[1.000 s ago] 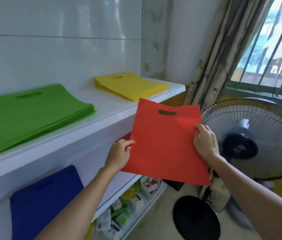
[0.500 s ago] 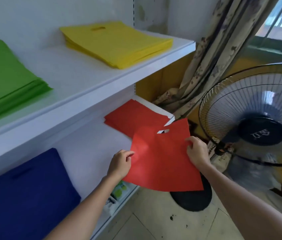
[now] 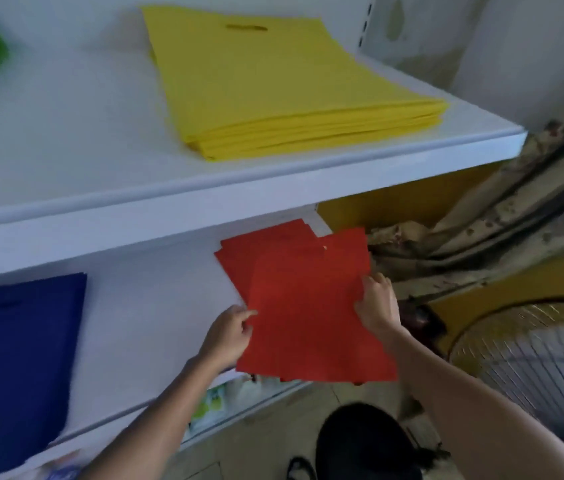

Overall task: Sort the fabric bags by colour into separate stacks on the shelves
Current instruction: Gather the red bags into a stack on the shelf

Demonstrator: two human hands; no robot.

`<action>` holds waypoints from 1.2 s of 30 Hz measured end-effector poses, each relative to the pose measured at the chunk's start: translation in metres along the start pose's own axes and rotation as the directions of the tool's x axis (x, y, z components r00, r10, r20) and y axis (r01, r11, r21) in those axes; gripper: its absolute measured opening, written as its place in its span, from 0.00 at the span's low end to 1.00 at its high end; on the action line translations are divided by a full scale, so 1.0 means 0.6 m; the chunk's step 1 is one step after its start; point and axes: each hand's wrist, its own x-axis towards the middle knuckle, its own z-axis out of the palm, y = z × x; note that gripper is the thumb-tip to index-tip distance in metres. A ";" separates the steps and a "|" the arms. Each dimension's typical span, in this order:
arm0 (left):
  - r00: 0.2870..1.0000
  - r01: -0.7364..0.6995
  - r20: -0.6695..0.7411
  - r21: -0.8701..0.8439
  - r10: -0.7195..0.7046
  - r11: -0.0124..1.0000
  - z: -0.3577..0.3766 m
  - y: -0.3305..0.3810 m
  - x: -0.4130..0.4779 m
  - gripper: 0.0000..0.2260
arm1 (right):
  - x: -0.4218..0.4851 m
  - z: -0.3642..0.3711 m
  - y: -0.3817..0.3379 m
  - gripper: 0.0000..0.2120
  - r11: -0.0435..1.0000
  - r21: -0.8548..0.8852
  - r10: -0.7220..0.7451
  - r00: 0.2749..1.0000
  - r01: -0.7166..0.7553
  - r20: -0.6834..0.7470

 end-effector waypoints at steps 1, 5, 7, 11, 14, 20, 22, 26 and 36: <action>1.000 0.020 -0.011 -0.008 -0.021 1.000 0.009 0.002 0.013 0.16 | 0.028 0.006 0.001 0.21 1.000 0.004 -0.015 1.000 0.015 0.012; 0.993 0.079 -0.085 -0.003 -0.079 0.997 0.037 -0.001 0.049 0.16 | 0.111 0.043 0.004 0.17 0.992 -0.011 -0.124 0.992 0.124 0.011; 0.990 0.080 -0.121 0.032 -0.075 0.996 0.045 -0.010 0.070 0.17 | 0.147 0.069 0.006 0.17 0.978 -0.059 -0.199 0.980 0.198 -0.014; 0.991 0.082 -0.117 0.174 -0.062 0.981 0.059 -0.030 0.096 0.20 | 0.182 0.120 0.000 0.26 0.951 -0.182 -0.228 0.963 0.251 0.141; 0.991 0.130 -0.082 0.448 -0.105 0.884 0.080 -0.039 0.102 0.20 | 0.202 0.147 0.003 0.31 0.945 -0.213 -0.161 0.922 0.247 0.353; 0.977 0.211 -0.128 0.446 -0.171 0.870 0.090 -0.061 0.058 0.23 | 0.193 0.158 -0.028 0.20 0.935 -0.327 -0.048 0.962 0.139 0.270; 0.963 0.246 -0.201 0.367 -0.182 0.897 0.076 -0.071 0.019 0.21 | 0.164 0.157 -0.048 0.20 0.932 -0.203 -0.260 0.944 0.300 0.201; 0.894 0.385 -0.344 0.259 -0.287 0.886 0.005 -0.092 -0.089 0.19 | 0.088 0.158 -0.166 0.24 0.823 0.043 -0.558 0.791 0.567 0.251; 0.666 0.577 -0.654 0.147 -0.358 0.804 -0.242 -0.151 -0.440 0.16 | -0.285 0.094 -0.505 0.27 0.481 0.444 -0.876 0.405 0.756 0.261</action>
